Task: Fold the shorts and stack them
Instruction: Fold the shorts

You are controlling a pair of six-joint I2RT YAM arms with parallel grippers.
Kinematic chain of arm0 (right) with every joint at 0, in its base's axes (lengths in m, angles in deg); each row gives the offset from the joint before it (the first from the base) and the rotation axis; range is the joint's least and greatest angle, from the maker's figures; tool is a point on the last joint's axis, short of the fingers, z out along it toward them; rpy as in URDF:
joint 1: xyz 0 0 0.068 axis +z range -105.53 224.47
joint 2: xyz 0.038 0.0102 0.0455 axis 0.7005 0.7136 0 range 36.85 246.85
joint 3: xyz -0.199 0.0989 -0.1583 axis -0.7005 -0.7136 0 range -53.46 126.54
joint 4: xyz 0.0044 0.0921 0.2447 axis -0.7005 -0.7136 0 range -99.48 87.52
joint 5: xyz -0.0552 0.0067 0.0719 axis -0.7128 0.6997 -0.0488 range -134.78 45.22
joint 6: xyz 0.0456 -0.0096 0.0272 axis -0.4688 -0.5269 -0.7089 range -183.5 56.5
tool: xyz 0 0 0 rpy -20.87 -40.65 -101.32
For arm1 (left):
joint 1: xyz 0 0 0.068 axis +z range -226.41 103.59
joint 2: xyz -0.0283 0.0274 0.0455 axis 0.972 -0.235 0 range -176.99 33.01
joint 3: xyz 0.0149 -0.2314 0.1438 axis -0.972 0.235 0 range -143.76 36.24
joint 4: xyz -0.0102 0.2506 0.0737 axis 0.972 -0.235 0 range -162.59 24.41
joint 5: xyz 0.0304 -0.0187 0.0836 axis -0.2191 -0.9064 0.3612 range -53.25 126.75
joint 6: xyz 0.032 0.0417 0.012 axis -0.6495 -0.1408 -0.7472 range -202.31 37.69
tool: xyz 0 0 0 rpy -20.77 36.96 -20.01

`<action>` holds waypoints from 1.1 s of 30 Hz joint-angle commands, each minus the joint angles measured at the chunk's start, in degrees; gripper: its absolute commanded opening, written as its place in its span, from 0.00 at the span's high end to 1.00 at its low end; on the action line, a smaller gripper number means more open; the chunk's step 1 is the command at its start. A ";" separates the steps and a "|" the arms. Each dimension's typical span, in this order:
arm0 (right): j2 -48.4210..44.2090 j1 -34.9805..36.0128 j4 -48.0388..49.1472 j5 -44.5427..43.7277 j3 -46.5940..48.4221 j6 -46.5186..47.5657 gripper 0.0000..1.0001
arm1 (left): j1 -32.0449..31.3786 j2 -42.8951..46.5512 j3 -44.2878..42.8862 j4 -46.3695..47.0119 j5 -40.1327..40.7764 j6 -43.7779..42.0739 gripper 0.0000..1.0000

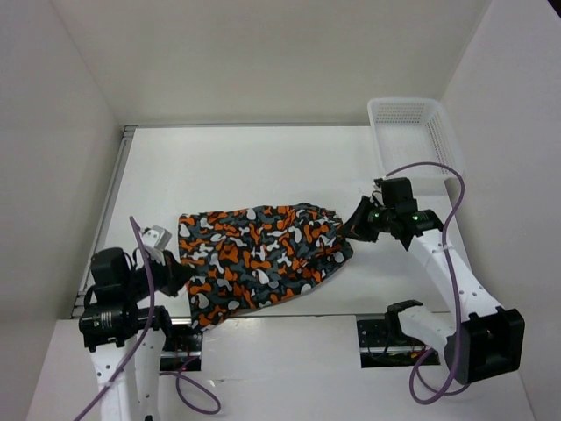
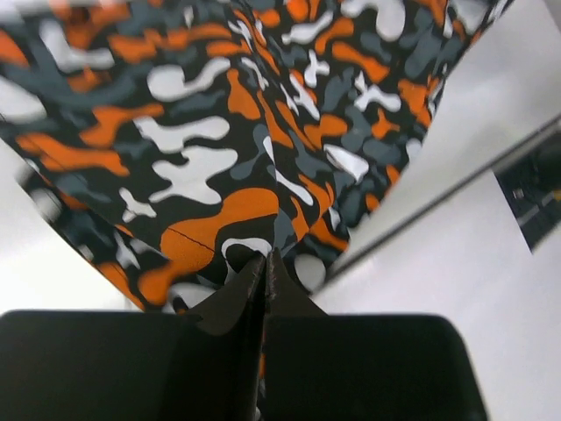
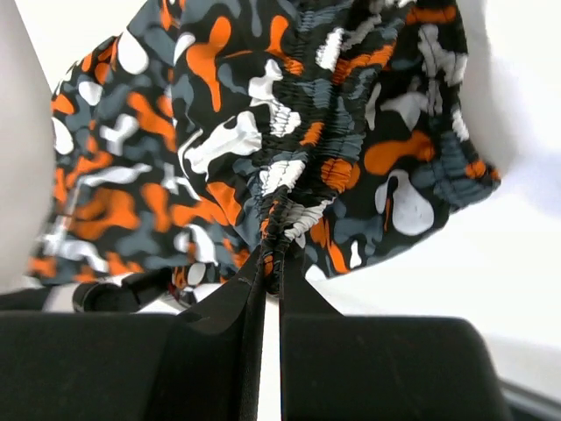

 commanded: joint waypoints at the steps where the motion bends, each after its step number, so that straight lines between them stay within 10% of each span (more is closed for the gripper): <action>1: -3.36 -0.30 -5.27 0.75 -1.35 -3.93 1.00 | -1.10 5.31 1.71 -14.12 -0.51 -0.36 1.00; 6: -4.85 -0.30 -7.04 0.75 -4.17 -6.40 1.00 | -5.84 9.79 2.85 -21.52 2.04 -0.36 0.98; 8: -5.46 -0.30 -7.56 0.05 -4.70 -7.72 0.93 | -9.18 11.72 2.86 -21.52 3.53 -0.36 0.69; 9: -6.07 -0.30 -7.56 0.05 -4.70 -7.72 0.83 | -12.33 11.74 3.46 -21.00 4.93 -0.36 0.23; 12: -7.66 -0.30 -7.04 -2.32 -4.70 -8.78 0.20 | -17.95 12.35 5.14 -16.18 6.51 -0.36 0.00; 19: -8.98 0.22 -0.21 -5.23 -3.74 -11.76 0.11 | -26.68 2.52 8.74 9.13 15.39 -0.36 0.05; 26: -0.29 5.05 4.29 -16.55 2.76 -12.47 0.91 | -26.68 -23.83 3.76 24.09 28.22 -0.36 0.62; 33: 10.96 7.60 11.93 -12.27 3.30 -10.36 0.93 | -25.54 -42.92 -3.03 29.89 30.87 -0.36 0.68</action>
